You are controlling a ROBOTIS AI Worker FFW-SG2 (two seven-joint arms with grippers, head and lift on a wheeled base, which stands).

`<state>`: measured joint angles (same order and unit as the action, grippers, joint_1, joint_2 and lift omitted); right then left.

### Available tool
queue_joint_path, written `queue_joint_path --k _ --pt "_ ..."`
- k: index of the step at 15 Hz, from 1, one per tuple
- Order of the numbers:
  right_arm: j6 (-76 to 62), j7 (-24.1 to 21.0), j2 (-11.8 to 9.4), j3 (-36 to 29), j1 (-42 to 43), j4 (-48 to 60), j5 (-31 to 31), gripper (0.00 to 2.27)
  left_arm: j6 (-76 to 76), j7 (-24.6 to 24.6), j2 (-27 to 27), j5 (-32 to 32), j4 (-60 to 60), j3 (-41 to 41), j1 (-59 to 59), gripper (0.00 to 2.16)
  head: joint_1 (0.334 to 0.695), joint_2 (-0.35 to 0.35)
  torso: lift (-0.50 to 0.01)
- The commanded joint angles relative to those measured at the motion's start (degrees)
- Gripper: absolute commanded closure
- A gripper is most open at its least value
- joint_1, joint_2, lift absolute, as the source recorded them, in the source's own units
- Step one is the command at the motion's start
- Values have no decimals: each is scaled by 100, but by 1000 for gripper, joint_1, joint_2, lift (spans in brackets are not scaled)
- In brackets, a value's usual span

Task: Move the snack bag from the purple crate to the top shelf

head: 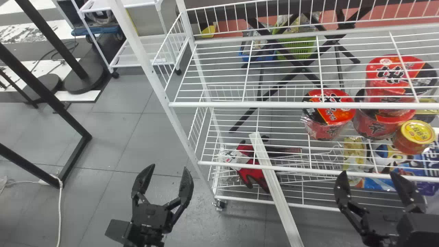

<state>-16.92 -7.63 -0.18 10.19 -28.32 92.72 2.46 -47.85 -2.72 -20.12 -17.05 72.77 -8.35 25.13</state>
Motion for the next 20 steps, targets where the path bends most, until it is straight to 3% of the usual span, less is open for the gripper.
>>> queue_joint_path --k 1,11,13,20 --pt "1 -2 23 0 2 0 0 80 0 8 -1 0 0 0 -8 134 695 247 -453" --pt "106 -169 23 167 -112 264 132 76 0 -1 -44 -9 18 -35 -8 134 695 250 -452" --pt "1354 -283 23 167 -270 862 141 97 0 -1 -62 -26 0 -70 -35 134 695 256 -452" --pt "3692 -292 23 -176 -1712 4043 106 97 0 87 -185 -281 -167 -255 -237 134 695 233 -452"
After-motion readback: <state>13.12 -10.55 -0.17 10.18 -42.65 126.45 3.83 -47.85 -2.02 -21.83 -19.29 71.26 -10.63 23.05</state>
